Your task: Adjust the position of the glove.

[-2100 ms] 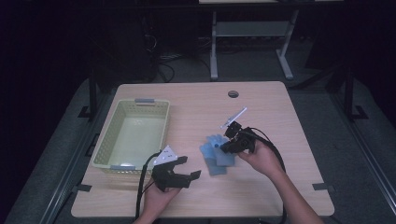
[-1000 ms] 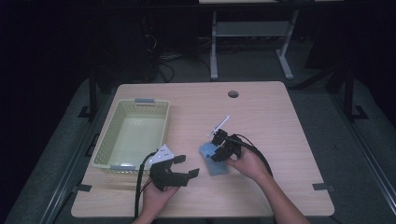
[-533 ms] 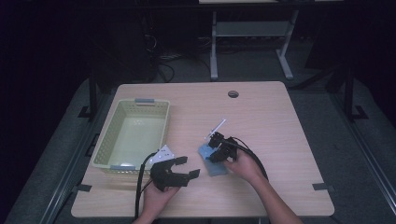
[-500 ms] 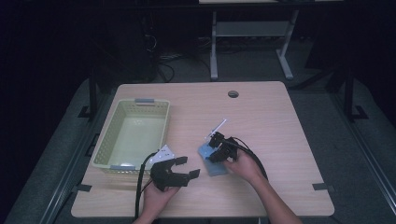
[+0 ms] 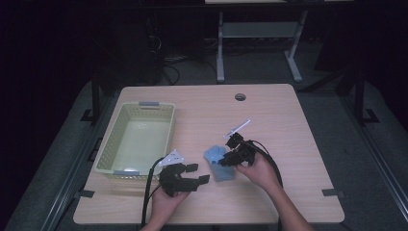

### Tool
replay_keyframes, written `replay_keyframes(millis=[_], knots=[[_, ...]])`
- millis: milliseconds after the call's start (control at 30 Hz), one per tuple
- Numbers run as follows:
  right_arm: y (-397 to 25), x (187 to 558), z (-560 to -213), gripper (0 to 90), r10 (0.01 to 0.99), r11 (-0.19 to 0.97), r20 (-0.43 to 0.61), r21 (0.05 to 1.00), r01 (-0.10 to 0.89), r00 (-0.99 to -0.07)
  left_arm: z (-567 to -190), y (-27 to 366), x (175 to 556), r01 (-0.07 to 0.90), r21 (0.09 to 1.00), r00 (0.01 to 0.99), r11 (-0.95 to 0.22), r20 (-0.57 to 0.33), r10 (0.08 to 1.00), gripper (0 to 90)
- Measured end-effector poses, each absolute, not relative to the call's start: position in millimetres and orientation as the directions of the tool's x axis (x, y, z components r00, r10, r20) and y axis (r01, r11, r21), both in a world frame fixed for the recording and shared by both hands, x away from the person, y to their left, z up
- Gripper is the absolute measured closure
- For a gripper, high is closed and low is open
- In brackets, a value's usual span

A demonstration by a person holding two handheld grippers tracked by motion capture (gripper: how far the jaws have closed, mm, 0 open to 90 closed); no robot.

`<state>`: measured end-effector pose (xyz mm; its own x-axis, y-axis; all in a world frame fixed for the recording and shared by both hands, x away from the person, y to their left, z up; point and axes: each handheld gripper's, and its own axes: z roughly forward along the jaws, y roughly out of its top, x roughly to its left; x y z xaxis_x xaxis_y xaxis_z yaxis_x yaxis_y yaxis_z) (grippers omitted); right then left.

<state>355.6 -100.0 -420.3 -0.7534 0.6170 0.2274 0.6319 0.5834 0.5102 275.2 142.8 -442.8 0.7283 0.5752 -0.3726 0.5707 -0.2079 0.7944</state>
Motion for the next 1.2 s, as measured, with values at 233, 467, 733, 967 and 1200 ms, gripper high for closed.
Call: replay_keyframes(millis=[233,467,733,967,1200], knots=[[-111,352,-424,51.7,0.657,0.539,0.242,0.510,0.670,-0.713,-451,135,283,0.643,0.742,0.695,-0.192,-0.459,0.553,34.4],[-120,351,-425,48.1,0.674,0.454,0.332,0.519,0.724,-0.660,-456,128,292,0.719,0.681,0.609,-0.138,-0.523,0.596,32.5],[-133,344,-435,44.2,0.702,0.366,0.380,0.533,0.763,-0.602,-468,124,305,0.827,0.561,0.474,-0.021,-0.677,0.564,32.1],[-138,339,-449,43.2,0.702,0.321,0.434,0.515,0.795,-0.565,-475,119,309,0.863,0.506,0.416,-0.001,-0.708,0.571,35.6],[-145,337,-460,46.5,0.691,0.233,0.505,0.521,0.821,-0.517,-482,115,313,0.868,0.496,0.414,-0.009,-0.715,0.563,42.5]])
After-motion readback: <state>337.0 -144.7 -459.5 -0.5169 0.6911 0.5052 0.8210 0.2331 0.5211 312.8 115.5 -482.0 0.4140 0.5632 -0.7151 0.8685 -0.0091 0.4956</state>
